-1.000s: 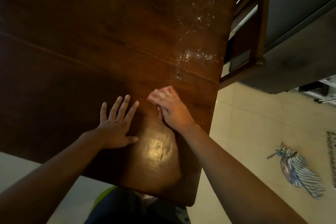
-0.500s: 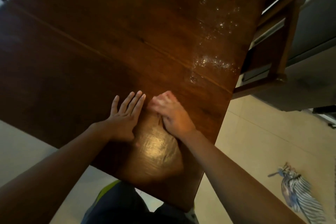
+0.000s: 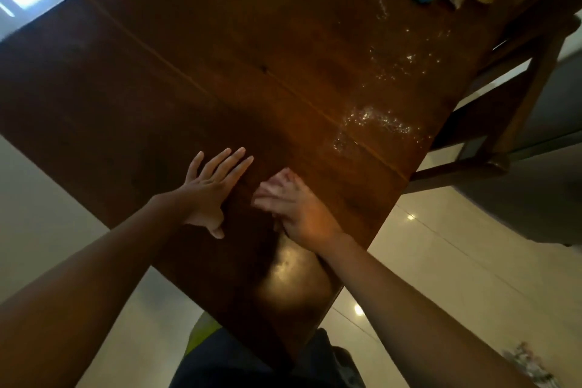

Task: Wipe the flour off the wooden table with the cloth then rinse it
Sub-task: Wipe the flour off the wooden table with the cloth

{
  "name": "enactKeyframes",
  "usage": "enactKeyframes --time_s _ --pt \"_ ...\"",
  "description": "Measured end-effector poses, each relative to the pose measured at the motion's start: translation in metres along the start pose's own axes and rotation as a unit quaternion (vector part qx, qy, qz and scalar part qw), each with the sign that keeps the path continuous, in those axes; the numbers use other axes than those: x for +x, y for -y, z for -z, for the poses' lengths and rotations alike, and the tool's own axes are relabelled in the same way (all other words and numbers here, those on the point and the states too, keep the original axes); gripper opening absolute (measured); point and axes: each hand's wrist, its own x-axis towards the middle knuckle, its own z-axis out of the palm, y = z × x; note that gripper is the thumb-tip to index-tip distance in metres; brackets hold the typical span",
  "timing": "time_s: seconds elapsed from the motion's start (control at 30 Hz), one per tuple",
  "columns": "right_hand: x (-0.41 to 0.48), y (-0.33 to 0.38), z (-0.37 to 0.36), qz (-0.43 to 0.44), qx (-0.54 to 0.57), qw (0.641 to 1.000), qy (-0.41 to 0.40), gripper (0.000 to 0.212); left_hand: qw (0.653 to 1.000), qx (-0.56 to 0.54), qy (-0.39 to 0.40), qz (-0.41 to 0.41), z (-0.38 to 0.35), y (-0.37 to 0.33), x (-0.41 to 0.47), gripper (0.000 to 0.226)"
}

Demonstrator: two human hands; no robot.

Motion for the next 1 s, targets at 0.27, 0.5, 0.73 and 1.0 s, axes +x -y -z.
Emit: enactKeyframes --time_s 0.27,0.5,0.73,1.0 --pt "-0.018 -0.080 0.053 -0.277 -0.076 0.943 -0.171 0.048 1.000 -0.011 0.002 -0.007 -0.003 0.002 0.004 0.158" --pt "0.014 -0.033 0.017 -0.143 -0.047 0.981 -0.123 0.056 0.998 0.027 0.053 -0.032 0.007 0.006 0.012 0.158" --pt "-0.038 -0.044 0.027 -0.217 0.001 0.968 -0.126 0.054 0.998 -0.011 -0.017 -0.059 0.079 0.017 0.067 0.127" --pt "0.055 -0.058 0.029 -0.385 -0.103 0.876 -0.272 0.054 0.997 0.029 0.050 -0.053 0.098 0.015 0.094 0.128"
